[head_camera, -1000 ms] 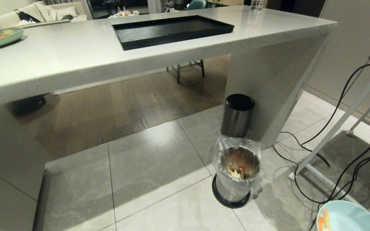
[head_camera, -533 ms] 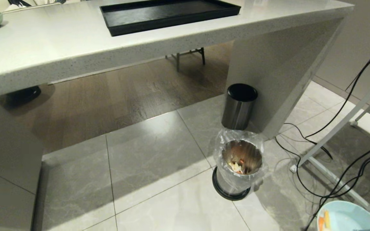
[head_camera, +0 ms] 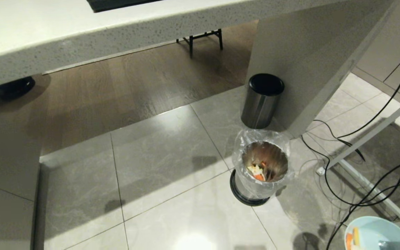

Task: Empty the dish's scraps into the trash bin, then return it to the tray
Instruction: Move the bowl over the trash can

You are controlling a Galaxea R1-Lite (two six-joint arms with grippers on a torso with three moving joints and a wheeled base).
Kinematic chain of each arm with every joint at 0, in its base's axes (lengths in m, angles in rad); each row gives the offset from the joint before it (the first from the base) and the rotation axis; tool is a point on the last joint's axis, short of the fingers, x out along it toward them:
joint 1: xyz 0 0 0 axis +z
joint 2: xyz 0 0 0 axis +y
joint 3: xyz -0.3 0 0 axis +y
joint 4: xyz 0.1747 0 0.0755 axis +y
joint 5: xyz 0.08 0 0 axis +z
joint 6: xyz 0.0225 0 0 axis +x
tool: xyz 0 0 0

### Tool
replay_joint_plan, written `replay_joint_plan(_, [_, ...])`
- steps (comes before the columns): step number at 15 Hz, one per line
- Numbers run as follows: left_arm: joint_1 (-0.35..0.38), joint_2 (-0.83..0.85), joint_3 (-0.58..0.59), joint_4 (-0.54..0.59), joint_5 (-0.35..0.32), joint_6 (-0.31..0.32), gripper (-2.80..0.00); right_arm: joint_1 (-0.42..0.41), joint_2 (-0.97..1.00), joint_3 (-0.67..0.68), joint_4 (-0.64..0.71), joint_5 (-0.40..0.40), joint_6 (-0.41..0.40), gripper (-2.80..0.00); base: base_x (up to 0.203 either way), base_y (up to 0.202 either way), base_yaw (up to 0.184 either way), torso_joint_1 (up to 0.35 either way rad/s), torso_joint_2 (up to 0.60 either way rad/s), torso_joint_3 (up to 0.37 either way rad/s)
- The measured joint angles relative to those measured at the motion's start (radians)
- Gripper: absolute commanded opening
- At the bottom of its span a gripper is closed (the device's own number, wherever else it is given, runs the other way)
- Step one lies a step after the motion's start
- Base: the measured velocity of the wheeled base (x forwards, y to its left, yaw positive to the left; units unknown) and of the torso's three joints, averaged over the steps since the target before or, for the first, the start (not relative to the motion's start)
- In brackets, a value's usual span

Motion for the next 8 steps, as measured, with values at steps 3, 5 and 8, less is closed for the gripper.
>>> replay_joint_plan(3, [0.000, 0.000, 0.000, 0.000, 0.000, 0.000, -2.80, 0.000, 0.000, 0.001, 0.002, 0.000, 0.000, -2.80, 0.000, 0.000, 0.000, 0.002, 0.01, -0.196])
replay_joint_plan(5, [0.000, 0.000, 0.000, 0.000, 0.000, 0.000, -2.80, 0.000, -0.001, 0.003, 0.003, 0.000, 0.000, -2.80, 0.000, 0.000, 0.000, 0.007, 0.00, -0.200])
replay_joint_plan(8, [0.000, 0.000, 0.000, 0.000, 0.000, 0.000, -2.80, 0.000, -0.001, 0.010, -0.001, -0.001, 0.000, -2.80, 0.000, 0.000, 0.000, 0.003, 0.00, -0.198])
